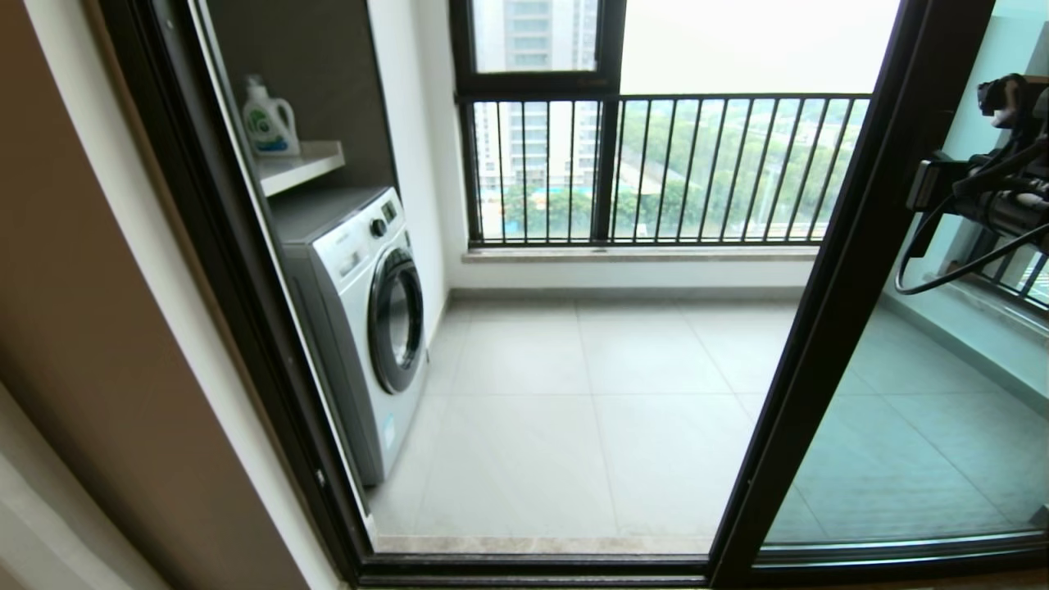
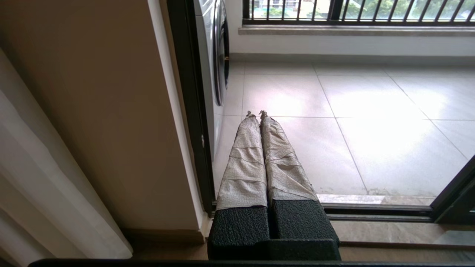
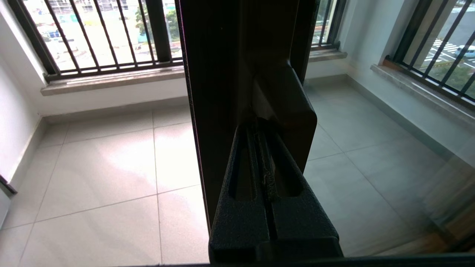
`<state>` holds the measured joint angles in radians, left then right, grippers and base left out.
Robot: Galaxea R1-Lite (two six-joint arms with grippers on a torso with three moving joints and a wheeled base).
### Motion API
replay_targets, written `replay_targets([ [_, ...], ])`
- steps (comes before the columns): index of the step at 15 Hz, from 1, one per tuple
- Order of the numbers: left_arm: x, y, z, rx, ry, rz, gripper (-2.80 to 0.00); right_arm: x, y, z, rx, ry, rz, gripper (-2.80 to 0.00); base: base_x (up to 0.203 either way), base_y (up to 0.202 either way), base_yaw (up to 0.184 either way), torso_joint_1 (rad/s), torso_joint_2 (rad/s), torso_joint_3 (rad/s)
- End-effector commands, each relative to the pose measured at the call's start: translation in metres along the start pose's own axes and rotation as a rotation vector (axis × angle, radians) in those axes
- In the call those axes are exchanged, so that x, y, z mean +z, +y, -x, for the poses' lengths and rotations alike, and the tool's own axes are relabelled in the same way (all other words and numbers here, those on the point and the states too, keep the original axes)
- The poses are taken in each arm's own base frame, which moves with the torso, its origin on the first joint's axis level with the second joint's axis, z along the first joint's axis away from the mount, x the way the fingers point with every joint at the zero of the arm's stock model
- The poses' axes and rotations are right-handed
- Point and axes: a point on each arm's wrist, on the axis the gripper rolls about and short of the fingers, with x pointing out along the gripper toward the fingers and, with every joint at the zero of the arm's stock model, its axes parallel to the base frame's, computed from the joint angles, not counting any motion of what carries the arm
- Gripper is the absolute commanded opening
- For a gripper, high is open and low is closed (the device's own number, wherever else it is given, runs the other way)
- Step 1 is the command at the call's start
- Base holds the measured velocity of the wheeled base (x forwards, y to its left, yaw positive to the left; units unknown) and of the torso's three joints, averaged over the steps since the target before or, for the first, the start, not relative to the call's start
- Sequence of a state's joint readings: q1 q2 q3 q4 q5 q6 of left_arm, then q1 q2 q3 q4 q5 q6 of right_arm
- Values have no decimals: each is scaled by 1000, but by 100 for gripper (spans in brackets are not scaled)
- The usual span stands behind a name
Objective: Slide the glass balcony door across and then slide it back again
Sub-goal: Open the slid door
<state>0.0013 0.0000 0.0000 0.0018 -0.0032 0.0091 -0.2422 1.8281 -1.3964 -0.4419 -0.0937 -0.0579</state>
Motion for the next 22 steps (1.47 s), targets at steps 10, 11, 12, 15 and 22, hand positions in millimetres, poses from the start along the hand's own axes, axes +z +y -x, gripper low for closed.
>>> replay_targets([
  [10,0,0,0,0,1,0,-280,9,-11,6,6,-29,2,-280,0,0,0,0,0,0],
  [11,0,0,0,0,1,-2,-280,16,-6,12,23,-47,-1,-280,0,0,0,0,0,0],
  [12,0,0,0,0,2,-1,-280,21,1,18,44,-63,-4,-280,0,0,0,0,0,0],
  [15,0,0,0,0,1,0,-280,33,29,32,121,-94,-13,-280,0,0,0,0,0,0],
  [22,0,0,0,2,1,3,-280,8,70,7,192,-31,-2,-280,0,0,0,0,0,0],
])
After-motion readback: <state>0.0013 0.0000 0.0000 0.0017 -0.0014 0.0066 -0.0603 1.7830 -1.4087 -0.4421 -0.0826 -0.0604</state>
